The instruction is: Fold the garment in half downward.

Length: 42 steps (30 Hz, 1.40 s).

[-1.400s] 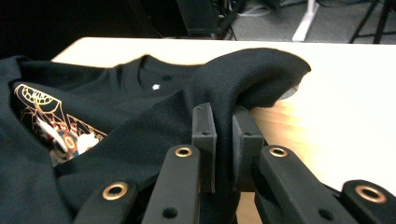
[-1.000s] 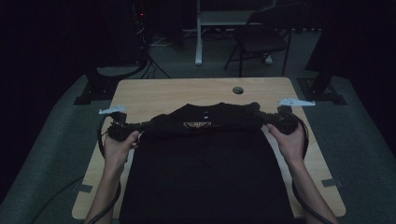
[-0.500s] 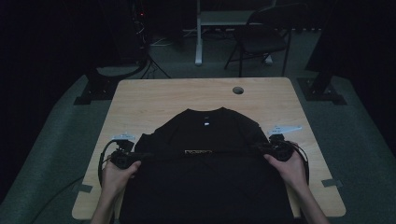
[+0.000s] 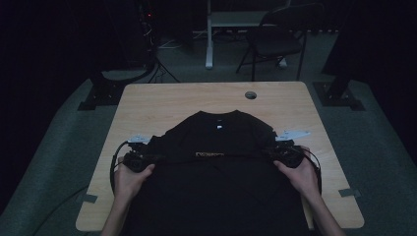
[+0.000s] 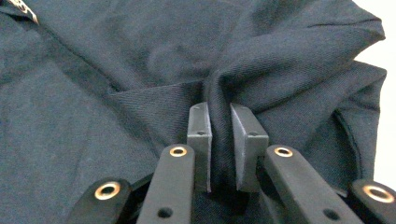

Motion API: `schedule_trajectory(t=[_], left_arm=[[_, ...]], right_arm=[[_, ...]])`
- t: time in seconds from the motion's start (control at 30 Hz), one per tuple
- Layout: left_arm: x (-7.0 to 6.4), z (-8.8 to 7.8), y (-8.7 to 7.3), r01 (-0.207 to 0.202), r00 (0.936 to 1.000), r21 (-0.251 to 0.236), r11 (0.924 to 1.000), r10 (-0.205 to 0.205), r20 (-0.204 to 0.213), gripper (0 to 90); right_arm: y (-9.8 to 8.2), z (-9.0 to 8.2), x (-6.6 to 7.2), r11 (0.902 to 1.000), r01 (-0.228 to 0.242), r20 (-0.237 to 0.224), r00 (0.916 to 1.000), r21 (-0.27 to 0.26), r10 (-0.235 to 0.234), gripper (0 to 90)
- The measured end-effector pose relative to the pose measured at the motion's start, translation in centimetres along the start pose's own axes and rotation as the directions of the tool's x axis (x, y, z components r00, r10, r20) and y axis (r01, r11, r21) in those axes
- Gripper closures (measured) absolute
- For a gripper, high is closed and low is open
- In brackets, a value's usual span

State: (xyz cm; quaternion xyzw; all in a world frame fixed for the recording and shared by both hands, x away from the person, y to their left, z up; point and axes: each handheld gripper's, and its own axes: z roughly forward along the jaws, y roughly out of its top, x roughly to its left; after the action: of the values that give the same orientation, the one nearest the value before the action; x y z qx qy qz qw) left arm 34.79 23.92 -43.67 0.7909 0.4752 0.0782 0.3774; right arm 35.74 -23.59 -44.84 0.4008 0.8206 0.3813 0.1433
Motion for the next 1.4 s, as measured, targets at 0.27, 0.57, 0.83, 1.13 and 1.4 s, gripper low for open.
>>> schedule_trajectory(t=[0.27, 0.57, 0.83, 1.13, 1.4], left_arm=[[1.0, 1.5, 1.7, 0.038, 0.9992, -0.009, 0.9992, -0.038, 0.006, 76.8], [1.9, 2.4, 2.2, 0.058, 0.9983, -0.044, 0.9974, -0.058, 0.004, 65.4], [1.4, 2.5, 2.0, 0.055, 0.9984, -0.061, 0.9966, -0.055, 0.011, 51.1], [0.8, 2.6, 1.7, 0.049, 0.9983, -0.070, 0.9963, -0.047, 0.036, 32.2], [0.6, 2.0, 1.1, 0.023, 0.9988, -0.063, 0.9978, -0.020, 0.044, 29.7]], right_arm=[[1.4, 1.1, -1.7, 0.9998, -0.020, 0.037, 0.9991, 0.009, 0.020, 77.0], [2.5, 2.1, -3.5, 0.9986, -0.054, 0.019, 0.9984, 0.002, 0.054, 67.2], [2.2, 2.0, -3.5, 0.9959, -0.089, -0.093, 0.9919, -0.018, 0.087, 37.7], [2.2, 0.5, -3.3, 0.9977, -0.064, -0.085, 0.9945, -0.022, 0.062, 29.8], [2.8, -1.1, -5.4, 0.9904, -0.113, -0.034, 0.9933, -0.079, 0.110, 28.6]])
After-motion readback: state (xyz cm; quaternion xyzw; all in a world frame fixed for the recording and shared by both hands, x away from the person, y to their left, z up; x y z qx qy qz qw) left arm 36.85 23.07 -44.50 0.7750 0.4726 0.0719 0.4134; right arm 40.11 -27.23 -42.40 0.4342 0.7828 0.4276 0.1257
